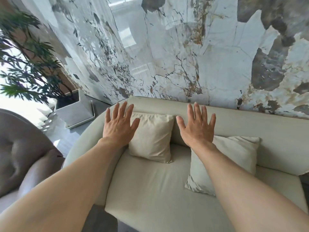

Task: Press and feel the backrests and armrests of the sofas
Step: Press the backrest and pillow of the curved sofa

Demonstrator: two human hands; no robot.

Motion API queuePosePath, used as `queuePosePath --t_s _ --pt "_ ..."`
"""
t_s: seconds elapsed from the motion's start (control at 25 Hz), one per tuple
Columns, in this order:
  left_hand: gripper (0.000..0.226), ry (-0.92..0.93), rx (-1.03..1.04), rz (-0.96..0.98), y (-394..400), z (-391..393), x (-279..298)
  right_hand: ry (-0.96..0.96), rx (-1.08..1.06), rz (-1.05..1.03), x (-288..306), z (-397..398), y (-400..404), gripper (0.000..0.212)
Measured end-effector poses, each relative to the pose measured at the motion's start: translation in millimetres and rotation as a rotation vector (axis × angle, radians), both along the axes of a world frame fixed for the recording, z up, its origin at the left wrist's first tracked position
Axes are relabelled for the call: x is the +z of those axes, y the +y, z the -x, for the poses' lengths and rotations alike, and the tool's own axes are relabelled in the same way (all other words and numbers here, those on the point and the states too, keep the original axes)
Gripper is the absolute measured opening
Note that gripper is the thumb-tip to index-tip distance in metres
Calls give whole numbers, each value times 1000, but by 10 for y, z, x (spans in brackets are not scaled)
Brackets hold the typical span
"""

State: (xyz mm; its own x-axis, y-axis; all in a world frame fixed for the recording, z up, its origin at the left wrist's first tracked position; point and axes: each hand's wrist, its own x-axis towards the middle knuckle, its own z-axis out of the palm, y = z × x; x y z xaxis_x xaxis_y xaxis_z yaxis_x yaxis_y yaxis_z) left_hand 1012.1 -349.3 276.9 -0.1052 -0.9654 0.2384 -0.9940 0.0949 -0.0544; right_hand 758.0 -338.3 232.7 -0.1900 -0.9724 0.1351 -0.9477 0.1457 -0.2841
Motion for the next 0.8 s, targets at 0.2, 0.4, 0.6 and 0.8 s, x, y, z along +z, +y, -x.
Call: queuePosePath --t_s 0.2,0.4,0.6,0.8 --pt "64 10 -46 3 -539 -484 -177 21 -46 -4 -153 -471 -458 74" --pt "65 19 -193 -16 -1431 -1303 -503 61 -141 -26 -369 -1368 -985 77" --pt "69 33 -343 -64 -2366 -1857 -852 130 -234 -82 -496 -2088 -1610 79" --pt "71 62 -373 -90 -2991 -1812 -1394 167 -259 -108 -855 -2128 -2103 80"
